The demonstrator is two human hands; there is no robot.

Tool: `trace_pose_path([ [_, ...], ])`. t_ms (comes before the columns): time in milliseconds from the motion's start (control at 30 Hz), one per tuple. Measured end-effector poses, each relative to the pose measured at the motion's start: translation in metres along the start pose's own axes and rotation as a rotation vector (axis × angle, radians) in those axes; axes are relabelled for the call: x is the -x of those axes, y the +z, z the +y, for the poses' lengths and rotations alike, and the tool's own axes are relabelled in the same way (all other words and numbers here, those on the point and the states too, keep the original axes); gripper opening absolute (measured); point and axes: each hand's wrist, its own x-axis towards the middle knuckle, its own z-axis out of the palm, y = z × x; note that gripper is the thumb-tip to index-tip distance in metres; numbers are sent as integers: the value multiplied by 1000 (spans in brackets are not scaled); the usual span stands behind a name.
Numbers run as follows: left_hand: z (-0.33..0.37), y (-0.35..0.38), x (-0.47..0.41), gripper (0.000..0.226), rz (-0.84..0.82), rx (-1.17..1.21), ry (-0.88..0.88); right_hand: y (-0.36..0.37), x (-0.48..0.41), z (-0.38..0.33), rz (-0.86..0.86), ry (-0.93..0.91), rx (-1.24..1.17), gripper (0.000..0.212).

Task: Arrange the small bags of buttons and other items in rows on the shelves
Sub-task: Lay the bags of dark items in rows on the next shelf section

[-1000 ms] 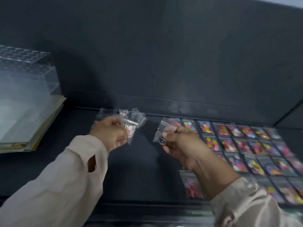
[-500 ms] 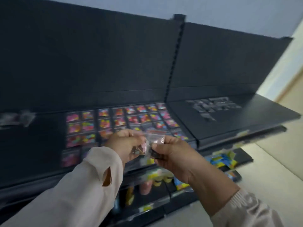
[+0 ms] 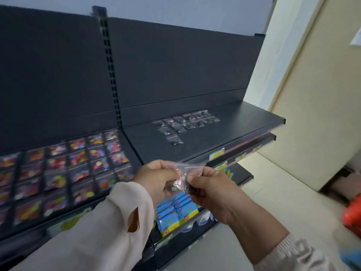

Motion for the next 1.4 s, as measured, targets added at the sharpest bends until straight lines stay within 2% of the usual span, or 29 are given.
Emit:
trace_pose_path([
  [100,3,29,-44,20,-28,-45,-11,-32,-35,-14,48,16,-3,18],
  [233,12,62,-108,22,42,-105,-31,-71,-87,-40,81,41,23,13],
  [433,29,88,-180,20,216,-407,155,-120,-166,-76,81,57,37,7],
  [533,31,99,-207,21,276,-501,191,-137,-210,-84,69,71,195,16],
  [633,17,109,-239,24,385,-532,192,-150,-253,-88,66,43,366,10],
  [667,12,113,-247,26,427,-543,202,-153,-266,-87,54,36,419,15],
  [733,2,120,-260,28,502,-594,212,-158,-288,-86,6,31,507,21],
  [867,-5,129,-282,25,618,-666,187,-162,-320,-84,-85,11,637,20],
  [933,-5,133,-290,34,649,-772,147,-164,-332,-83,-120,-16,751,22],
  [1000,-8,135,-292,47,640,-910,121,-165,-338,-85,-165,-88,906,22],
  [1100,-14,139,-287,60,650,-1173,191,-172,-336,-93,-200,-303,1216,49],
  [1167,-20,138,-283,69,642,-1357,238,-179,-333,-97,-214,-485,1365,57],
  [1233,-28,134,-279,64,607,-1484,339,-189,-331,-96,-312,-705,1394,48],
  [1300,-33,133,-271,41,518,-1591,438,-200,-334,-90,-509,-823,1369,40],
  [1333,-37,134,-267,36,440,-1661,417,-205,-337,-85,-608,-848,1401,43],
  [1400,-36,137,-258,61,255,-1707,194,-212,-342,-78,-737,-879,1501,55],
])
